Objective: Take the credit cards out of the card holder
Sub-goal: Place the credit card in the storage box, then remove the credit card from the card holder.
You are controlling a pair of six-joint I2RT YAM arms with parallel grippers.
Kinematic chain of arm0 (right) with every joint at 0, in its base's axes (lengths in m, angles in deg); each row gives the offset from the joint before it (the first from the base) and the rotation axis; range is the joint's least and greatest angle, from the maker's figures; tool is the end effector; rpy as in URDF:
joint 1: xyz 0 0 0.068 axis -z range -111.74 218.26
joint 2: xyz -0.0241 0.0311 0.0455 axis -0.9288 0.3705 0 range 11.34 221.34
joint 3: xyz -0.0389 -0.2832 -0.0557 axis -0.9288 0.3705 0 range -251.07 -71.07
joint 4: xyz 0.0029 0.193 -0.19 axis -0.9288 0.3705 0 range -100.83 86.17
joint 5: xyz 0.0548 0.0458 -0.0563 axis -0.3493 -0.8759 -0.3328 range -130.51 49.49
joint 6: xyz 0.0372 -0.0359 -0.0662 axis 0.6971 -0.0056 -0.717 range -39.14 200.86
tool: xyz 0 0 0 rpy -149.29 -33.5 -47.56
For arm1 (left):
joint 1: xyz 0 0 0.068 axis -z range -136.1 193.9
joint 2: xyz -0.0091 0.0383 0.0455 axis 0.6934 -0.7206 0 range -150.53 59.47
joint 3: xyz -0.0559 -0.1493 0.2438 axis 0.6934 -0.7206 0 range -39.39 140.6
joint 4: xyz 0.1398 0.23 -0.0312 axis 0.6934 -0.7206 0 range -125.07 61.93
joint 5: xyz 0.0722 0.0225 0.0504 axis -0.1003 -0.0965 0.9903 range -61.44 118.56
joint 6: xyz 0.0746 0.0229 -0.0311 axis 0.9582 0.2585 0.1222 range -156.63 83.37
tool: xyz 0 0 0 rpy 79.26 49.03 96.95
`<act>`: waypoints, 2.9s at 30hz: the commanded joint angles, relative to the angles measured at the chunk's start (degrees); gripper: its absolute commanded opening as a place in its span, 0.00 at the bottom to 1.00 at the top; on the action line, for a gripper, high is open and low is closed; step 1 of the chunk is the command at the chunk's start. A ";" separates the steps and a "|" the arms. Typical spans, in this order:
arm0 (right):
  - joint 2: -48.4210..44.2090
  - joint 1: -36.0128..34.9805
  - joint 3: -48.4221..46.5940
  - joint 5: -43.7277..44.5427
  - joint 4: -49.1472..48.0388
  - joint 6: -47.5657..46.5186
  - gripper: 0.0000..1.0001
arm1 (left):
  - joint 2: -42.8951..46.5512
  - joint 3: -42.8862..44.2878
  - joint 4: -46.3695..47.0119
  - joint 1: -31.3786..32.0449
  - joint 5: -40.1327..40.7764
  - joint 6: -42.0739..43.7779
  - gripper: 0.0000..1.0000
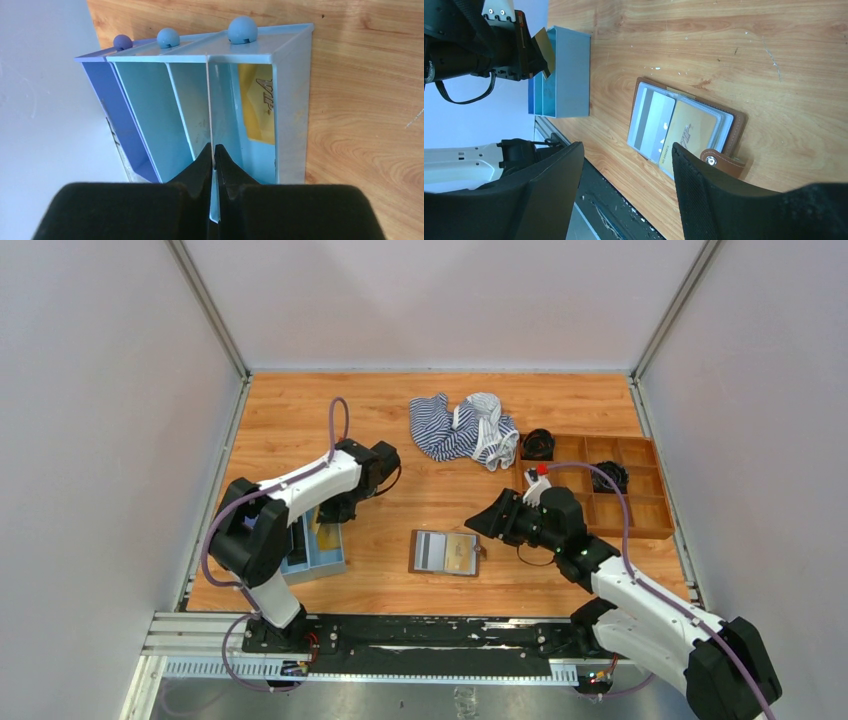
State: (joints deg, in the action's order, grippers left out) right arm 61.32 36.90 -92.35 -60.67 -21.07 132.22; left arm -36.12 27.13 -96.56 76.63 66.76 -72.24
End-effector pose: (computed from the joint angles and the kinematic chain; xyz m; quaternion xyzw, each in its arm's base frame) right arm 0.1800 0.1393 0.2151 0.0379 0.8045 0.4868 0.3381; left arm 0.2622 -0.1144 0.1930 -0.0022 0.9432 0.3051 0.1319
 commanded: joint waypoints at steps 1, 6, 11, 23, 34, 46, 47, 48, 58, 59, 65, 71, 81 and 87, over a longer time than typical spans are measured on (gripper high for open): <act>-0.57 1.04 1.07 -0.88 0.84 -0.76 0.69 | -2.13 0.76 -0.16 -0.26 1.85 -2.62 0.09; -0.18 1.04 0.82 -1.10 0.84 -0.91 0.69 | -0.85 0.39 -0.07 -0.23 1.11 -2.62 0.24; 0.32 1.08 0.62 -1.35 0.67 -0.87 0.69 | 1.19 0.48 -0.07 -0.23 0.09 -2.15 0.38; -0.10 1.11 0.40 -1.20 1.16 -0.90 0.68 | 12.50 4.34 -0.15 -0.12 -7.51 1.08 0.61; 0.23 1.13 0.67 0.11 1.58 -1.23 0.68 | 21.96 12.50 2.00 1.67 -20.11 4.84 0.60; 1.63 1.38 -0.82 3.77 15.09 -7.68 0.59 | 29.24 -7.05 36.23 4.80 -49.61 -1.50 0.64; 2.11 1.32 -1.09 3.40 15.50 -8.05 0.59 | 29.60 -8.03 36.84 4.80 -48.72 -2.48 0.64; 2.56 1.37 -1.39 3.21 15.96 -8.17 0.58 | 29.99 -8.43 36.17 4.80 -46.53 -2.91 0.64; 4.71 1.36 -2.69 2.58 15.77 -9.07 0.59 | 31.20 -5.29 14.23 3.36 -12.95 0.48 0.62; 5.14 1.36 -2.71 2.24 15.37 -8.98 0.59 | 30.76 -5.67 13.27 2.21 -12.09 0.60 0.62; 6.81 1.32 -2.91 0.20 14.60 -8.52 0.58 | 27.49 -8.14 13.07 -4.39 -13.44 1.23 0.63; 6.43 1.36 -2.64 0.04 14.55 -8.44 0.58 | 21.57 -8.17 15.48 -7.09 -15.47 3.60 0.64; 4.89 1.36 -1.60 -0.19 14.65 -8.02 0.58 | 17.43 -12.59 23.78 -11.41 -29.08 5.89 0.65; 4.39 1.33 -1.08 -0.23 14.62 -7.76 0.58 | 18.23 -14.36 26.29 -11.64 -39.05 2.96 0.64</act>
State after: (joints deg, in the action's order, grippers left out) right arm 66.68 37.51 -93.88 -60.08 -6.58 124.52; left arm -18.92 13.64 -73.59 65.33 36.64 -67.48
